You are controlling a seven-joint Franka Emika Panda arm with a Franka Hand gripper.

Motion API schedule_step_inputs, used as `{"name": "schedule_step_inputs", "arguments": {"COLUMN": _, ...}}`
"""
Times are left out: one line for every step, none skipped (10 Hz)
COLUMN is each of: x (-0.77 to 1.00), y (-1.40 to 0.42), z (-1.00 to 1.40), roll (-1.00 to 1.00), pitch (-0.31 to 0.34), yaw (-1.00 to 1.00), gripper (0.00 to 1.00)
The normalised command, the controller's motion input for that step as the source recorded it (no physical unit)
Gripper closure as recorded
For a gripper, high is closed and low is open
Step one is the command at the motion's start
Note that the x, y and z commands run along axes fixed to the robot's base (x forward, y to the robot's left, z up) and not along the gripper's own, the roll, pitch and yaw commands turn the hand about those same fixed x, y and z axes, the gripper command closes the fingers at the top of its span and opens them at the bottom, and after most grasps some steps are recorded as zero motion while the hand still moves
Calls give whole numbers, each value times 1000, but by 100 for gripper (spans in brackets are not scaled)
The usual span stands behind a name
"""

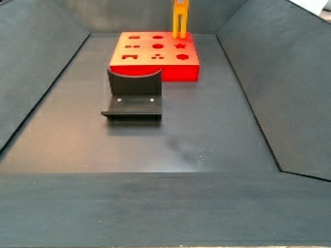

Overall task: Pick up the square-circle object. Move up. Rotate the square-circle object. Place the square-circle object on the fixture. Regrasp the square-circle object. Move to above the board. Insert the square-circle object.
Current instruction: Insert the square-circle object.

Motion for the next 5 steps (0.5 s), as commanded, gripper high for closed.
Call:
{"name": "schedule_step_inputs", "arguments": {"x": 26, "y": -63, "z": -329, "roll": 136, "pitch": -99, "yaw": 57, "gripper": 100}}
{"name": "schedule_step_inputs", "arguments": {"x": 103, "y": -74, "z": -403, "roll": 176, "pitch": -111, "yaw": 9, "gripper": 100}}
{"name": "schedule_step_inputs", "arguments": {"x": 54, "y": -29, "z": -346, "roll": 193, "pitch": -20, "yaw": 0, "gripper": 100}}
{"name": "schedule_step_inputs", "arguments": {"x": 106, "y": -14, "z": -323, "roll": 231, "pitch": 0, "yaw": 0, "gripper": 100}}
{"name": "schedule_step_inputs", "arguments": {"x": 191, "y": -3, "z": -383, "roll": 276, "pitch": 0, "yaw": -83, "gripper": 100}}
